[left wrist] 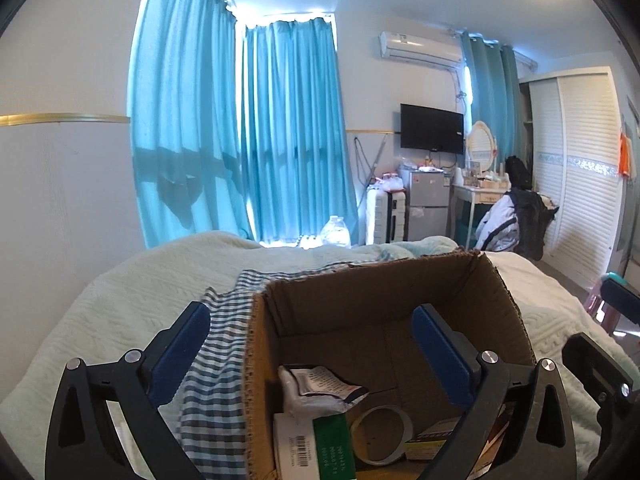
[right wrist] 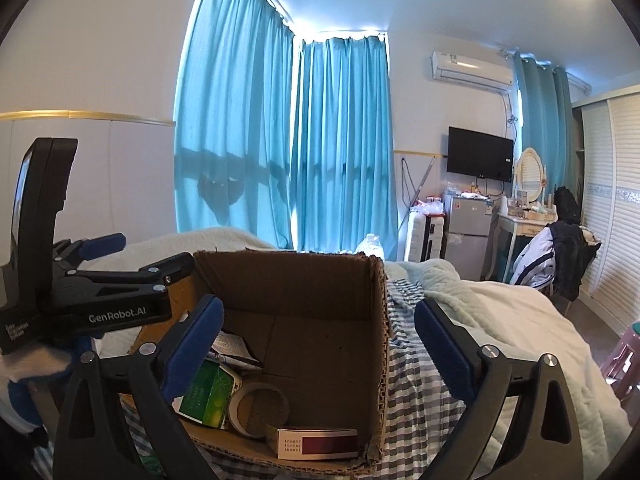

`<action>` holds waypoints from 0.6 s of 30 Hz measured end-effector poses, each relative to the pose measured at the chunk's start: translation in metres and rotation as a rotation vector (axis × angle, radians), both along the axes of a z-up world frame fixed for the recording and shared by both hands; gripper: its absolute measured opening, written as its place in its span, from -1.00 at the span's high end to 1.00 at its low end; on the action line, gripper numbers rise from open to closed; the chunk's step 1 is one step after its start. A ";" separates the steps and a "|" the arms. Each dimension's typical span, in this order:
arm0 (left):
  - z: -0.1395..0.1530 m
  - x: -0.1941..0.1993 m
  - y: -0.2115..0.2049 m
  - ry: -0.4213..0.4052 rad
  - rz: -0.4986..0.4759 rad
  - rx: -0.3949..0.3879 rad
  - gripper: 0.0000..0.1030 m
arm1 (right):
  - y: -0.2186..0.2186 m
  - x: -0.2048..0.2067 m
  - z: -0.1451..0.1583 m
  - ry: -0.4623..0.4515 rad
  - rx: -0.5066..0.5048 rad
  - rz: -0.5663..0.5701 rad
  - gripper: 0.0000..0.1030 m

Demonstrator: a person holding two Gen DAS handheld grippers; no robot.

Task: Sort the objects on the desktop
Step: 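Lower the plastic bag into the cardboard box and open the left gripper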

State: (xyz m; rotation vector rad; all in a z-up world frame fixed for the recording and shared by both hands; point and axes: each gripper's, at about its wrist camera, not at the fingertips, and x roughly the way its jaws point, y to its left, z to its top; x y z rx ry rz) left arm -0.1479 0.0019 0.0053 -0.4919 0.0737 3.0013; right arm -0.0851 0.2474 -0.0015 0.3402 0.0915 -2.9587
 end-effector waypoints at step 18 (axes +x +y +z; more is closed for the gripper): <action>0.016 0.049 -0.025 0.009 0.069 0.098 -1.00 | 0.000 0.053 0.018 0.036 -0.002 -0.004 -0.99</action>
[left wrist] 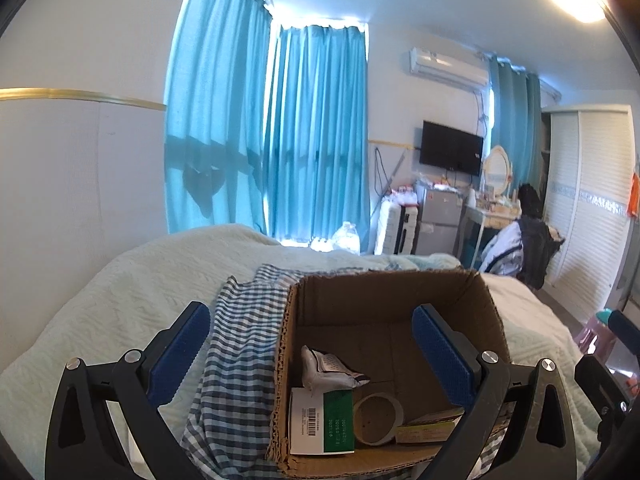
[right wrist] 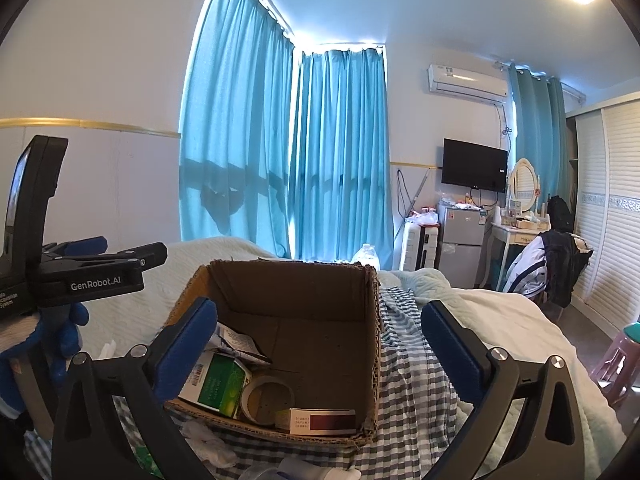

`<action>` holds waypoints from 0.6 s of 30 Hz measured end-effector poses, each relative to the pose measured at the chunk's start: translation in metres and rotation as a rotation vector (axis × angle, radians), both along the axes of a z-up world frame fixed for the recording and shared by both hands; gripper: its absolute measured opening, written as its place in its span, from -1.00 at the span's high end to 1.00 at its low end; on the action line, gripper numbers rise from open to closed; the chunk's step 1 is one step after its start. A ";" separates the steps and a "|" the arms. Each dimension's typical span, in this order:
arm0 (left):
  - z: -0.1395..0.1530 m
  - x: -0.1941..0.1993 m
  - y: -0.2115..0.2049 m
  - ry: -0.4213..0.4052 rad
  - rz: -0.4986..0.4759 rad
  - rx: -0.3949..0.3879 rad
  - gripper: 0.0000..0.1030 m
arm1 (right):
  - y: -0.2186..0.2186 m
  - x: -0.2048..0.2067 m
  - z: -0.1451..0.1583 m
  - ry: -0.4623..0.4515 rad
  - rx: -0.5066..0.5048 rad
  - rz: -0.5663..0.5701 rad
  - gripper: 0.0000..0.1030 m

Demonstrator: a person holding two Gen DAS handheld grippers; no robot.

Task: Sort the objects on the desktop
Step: 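Lower the plastic bag into the cardboard box and open the left gripper, then move both grippers back toward the remaining items on the cloth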

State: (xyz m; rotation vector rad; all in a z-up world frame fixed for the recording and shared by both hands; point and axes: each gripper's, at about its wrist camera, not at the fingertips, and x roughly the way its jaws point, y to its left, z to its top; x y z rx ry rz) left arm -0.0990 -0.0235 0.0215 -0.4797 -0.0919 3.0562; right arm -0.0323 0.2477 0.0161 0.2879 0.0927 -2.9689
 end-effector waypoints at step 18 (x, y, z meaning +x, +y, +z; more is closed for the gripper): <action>-0.030 0.035 -0.016 -0.034 0.035 -0.051 -1.00 | 0.002 0.042 -0.003 -0.013 -0.021 0.010 -0.99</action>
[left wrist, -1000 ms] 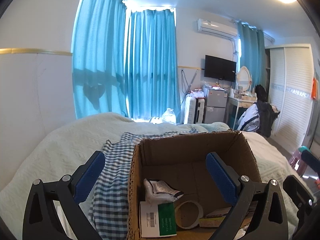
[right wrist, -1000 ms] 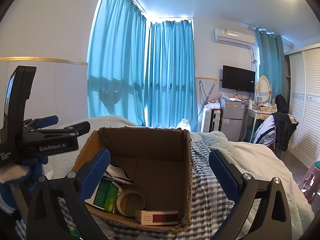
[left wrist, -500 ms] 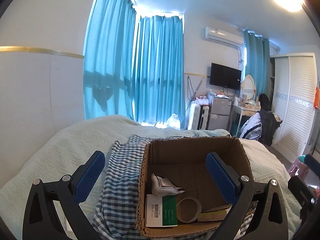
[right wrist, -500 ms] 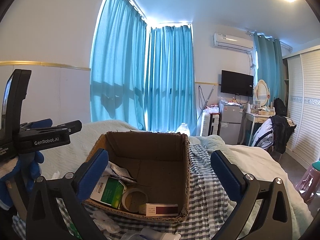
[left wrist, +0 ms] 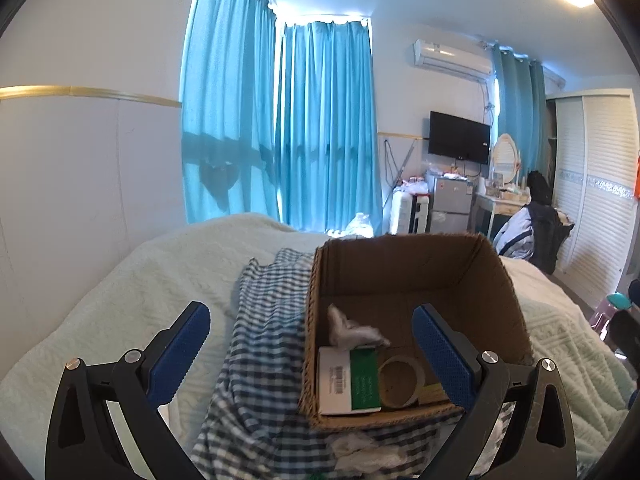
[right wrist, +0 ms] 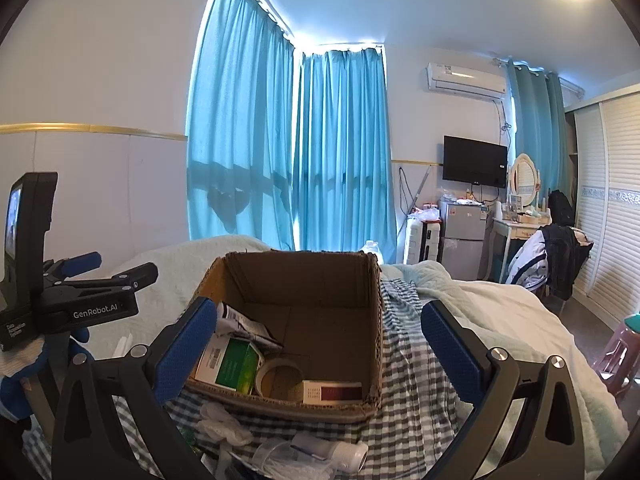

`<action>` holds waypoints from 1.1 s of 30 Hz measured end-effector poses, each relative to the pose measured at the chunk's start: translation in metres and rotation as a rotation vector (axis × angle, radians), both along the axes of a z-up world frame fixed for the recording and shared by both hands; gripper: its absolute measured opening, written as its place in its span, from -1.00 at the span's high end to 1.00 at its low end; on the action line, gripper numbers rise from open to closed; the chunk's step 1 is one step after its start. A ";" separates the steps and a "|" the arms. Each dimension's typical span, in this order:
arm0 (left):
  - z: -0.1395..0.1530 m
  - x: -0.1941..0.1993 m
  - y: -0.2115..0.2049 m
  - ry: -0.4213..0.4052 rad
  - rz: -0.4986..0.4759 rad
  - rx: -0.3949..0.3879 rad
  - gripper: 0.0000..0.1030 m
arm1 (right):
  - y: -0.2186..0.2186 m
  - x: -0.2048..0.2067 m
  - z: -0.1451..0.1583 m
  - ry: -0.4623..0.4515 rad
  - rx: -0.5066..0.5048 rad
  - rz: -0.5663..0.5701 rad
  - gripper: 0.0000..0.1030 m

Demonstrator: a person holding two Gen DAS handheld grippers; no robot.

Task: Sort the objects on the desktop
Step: 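Move both grippers back toward the remaining items on the cloth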

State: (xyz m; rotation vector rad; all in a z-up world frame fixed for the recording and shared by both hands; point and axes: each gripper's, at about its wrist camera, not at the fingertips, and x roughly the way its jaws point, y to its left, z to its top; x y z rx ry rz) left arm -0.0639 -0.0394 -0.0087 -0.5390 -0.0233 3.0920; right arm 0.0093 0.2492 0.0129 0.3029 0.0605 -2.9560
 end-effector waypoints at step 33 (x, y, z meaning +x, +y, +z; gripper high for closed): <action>-0.107 0.013 0.003 -0.358 -0.133 -0.204 -1.00 | -0.053 0.047 -0.099 -0.355 0.034 0.103 -0.99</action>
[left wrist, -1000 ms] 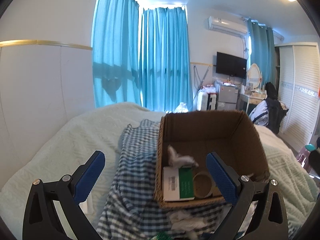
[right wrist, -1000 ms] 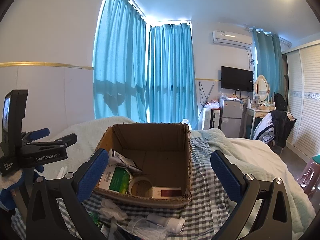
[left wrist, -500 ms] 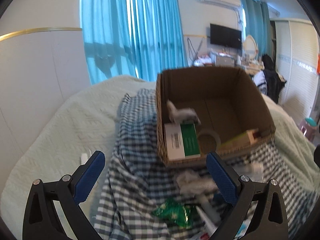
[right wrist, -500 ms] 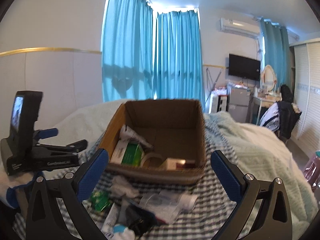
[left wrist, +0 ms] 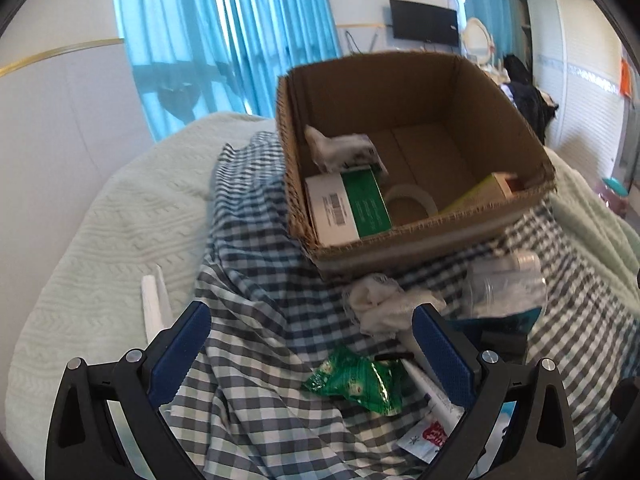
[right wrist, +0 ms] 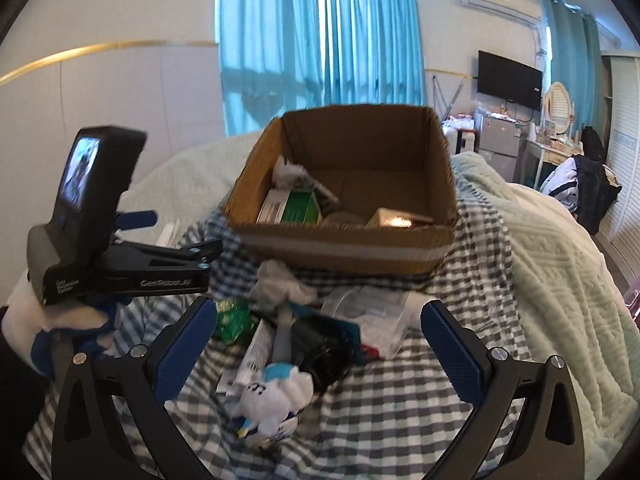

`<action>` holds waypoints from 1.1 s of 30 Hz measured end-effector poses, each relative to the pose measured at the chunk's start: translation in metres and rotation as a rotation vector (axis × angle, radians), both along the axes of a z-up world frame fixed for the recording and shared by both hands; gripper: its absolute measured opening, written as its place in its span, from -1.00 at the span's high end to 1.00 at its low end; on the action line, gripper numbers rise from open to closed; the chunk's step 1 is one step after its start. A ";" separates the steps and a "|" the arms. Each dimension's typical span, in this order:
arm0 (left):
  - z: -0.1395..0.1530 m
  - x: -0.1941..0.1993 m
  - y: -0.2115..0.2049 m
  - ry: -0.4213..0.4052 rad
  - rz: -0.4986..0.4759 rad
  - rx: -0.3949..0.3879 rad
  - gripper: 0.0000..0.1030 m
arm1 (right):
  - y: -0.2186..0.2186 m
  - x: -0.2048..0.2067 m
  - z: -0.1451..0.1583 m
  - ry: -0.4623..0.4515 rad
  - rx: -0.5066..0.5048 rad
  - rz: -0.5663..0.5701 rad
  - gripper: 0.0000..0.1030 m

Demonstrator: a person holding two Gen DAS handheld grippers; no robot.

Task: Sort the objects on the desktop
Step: 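Move both grippers back toward the remaining items on the cloth, then grasp the green snack packet with the left gripper while the right gripper grasps the white plush toy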

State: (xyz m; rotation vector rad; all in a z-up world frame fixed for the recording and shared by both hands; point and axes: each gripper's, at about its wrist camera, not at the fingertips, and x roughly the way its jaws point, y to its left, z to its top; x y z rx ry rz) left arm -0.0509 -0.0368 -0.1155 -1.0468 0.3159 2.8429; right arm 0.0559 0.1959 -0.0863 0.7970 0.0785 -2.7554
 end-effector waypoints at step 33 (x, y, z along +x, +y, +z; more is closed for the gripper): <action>-0.114 -0.051 0.014 -0.500 -0.079 -0.072 -0.72 | -0.022 -0.039 -0.107 -0.455 0.003 0.014 -0.42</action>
